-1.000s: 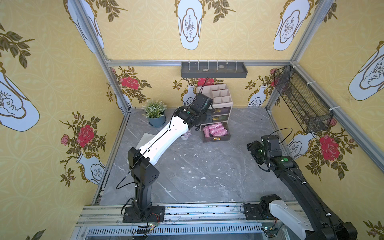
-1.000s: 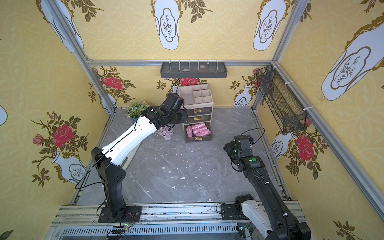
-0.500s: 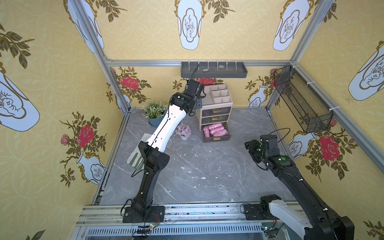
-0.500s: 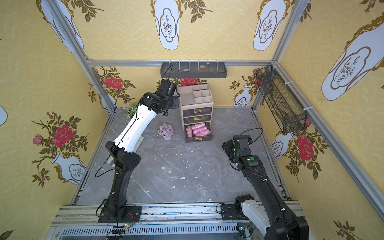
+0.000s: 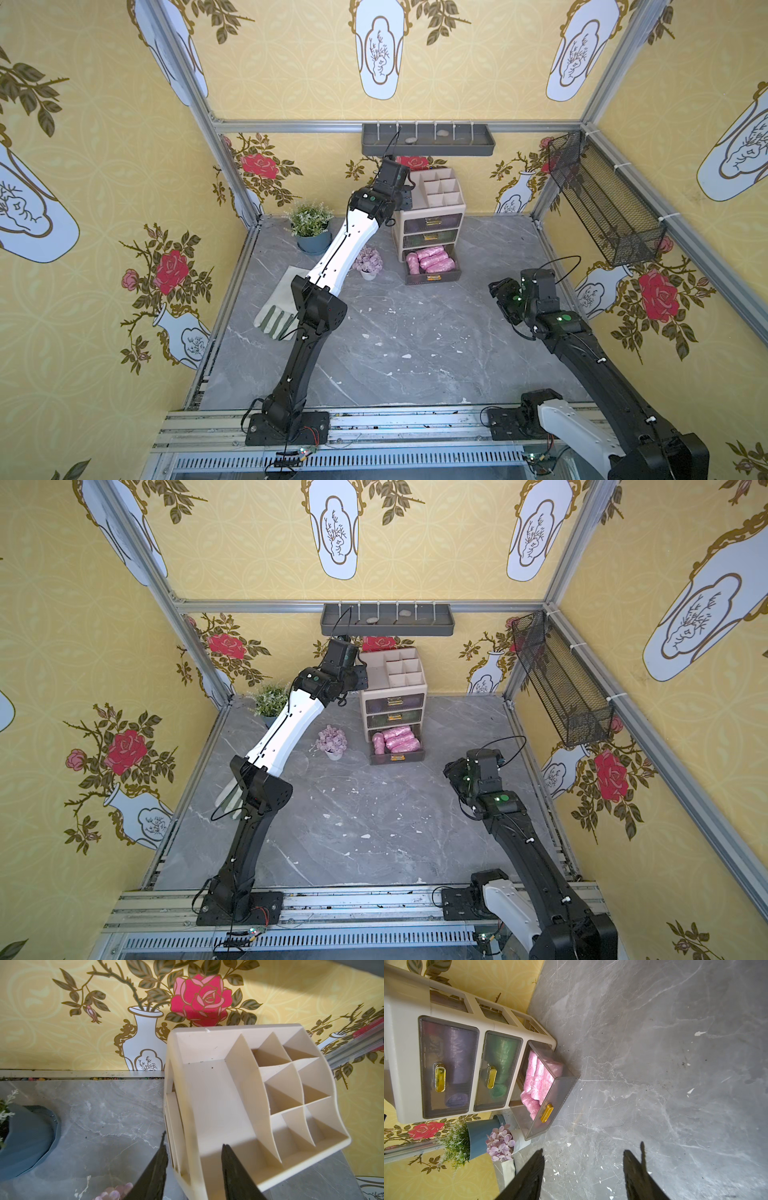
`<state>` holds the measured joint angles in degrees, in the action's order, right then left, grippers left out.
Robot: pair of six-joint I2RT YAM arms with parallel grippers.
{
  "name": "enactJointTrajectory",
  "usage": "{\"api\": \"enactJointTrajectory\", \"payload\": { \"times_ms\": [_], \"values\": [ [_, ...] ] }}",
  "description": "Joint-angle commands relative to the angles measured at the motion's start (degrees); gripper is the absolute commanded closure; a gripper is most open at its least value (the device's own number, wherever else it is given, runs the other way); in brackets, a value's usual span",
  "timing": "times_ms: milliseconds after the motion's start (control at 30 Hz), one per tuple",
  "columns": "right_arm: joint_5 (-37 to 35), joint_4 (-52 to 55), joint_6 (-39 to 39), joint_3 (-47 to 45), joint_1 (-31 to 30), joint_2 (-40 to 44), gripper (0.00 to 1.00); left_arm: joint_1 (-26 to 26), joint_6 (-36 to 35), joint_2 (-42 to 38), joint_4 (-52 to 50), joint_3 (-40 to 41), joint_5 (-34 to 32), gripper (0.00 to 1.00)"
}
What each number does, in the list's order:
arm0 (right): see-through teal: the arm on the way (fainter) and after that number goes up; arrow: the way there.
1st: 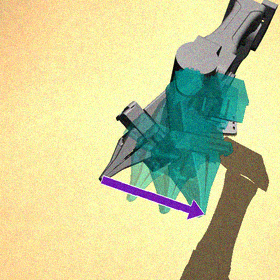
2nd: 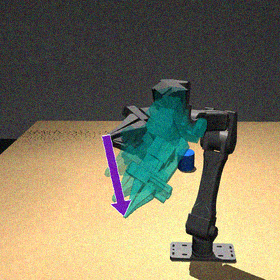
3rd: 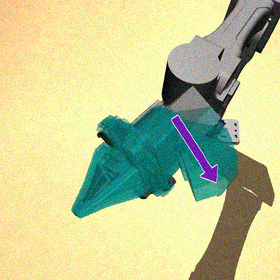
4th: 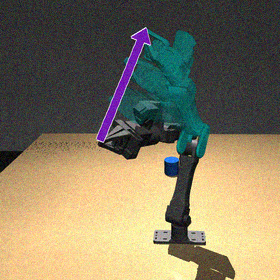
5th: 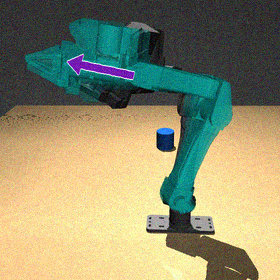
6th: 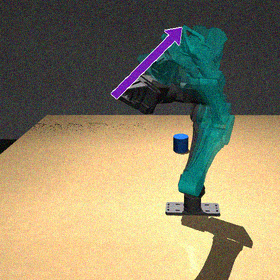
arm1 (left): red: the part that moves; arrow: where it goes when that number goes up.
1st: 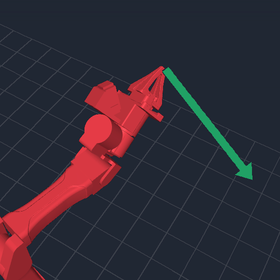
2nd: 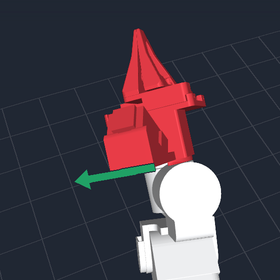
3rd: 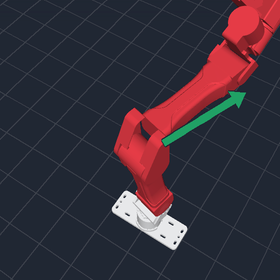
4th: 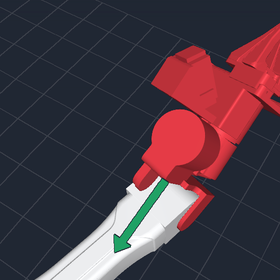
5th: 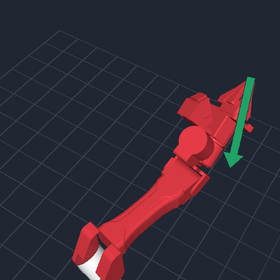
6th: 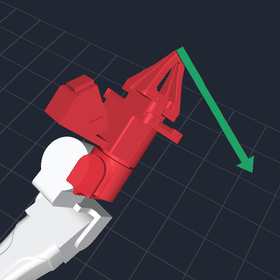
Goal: Sort the rolls of trash bags by color and place them into the drawer
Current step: Close the drawer in the storage box.
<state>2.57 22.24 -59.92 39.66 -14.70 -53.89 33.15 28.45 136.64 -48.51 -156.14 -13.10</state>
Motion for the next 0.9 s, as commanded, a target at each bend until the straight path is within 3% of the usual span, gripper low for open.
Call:
{"api": "enactJointTrajectory", "payload": {
  "times_ms": [0, 333, 667, 867],
  "values": [
    [0.1, -0.7, 0.3, -0.3, 0.0, -0.1, 0.39, -0.2, -1.3, 1.2, 3.4, 0.1, -0.6, 0.57],
    [0.2, -1.1, 0.3, -0.6, 0.0, -0.7, 0.39, -0.2, -1.9, 3.8, 2.1, 0.1, -4.1, 0.64],
    [1.1, -3.2, 0.1, -1.2, 0.0, -2.6, 0.39, 1.3, -0.8, 3.8, 2.5, 0.9, -6.1, 0.78],
    [5.0, -9.0, -0.5, -2.8, -0.5, -5.0, 0.39, 2.0, 0.7, 3.8, 1.4, 0.5, -8.5, 0.87]
  ]
}}
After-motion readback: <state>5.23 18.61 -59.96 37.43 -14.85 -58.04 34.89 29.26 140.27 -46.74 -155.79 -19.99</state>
